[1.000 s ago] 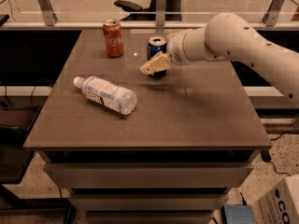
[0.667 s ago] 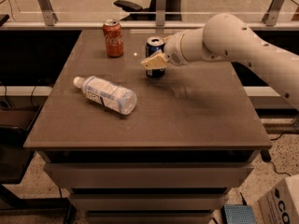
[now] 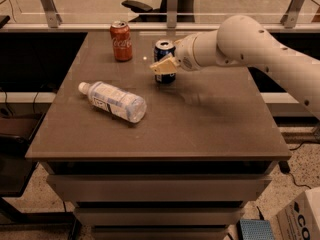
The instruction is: Knock pepsi can over
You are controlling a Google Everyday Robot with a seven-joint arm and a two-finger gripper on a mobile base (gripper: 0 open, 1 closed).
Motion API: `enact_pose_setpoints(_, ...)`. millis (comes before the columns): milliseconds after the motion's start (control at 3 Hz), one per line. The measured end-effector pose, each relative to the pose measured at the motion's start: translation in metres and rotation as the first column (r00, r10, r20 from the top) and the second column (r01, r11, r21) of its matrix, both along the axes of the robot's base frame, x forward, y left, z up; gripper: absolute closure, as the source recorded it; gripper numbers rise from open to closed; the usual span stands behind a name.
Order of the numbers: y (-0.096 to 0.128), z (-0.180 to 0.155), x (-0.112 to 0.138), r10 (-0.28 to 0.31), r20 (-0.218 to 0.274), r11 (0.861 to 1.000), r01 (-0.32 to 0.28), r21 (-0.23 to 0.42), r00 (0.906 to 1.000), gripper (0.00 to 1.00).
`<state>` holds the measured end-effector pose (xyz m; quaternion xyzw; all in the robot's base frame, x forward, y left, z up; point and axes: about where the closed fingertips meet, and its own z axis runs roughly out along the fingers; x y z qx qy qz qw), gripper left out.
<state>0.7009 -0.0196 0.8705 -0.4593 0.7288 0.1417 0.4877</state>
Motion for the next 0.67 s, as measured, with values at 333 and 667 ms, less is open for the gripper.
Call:
enact_pose_setpoints(333, 0.0021, -0.0006, -0.0003, 0.003, -0.001, 1.000, -0.003, 0.000, 1.0000, 1.00)
enact_pose_setpoints(667, 0.0022, -0.0006, -0.0003, 0.003, -0.001, 1.000, -0.003, 0.000, 1.0000, 1.00)
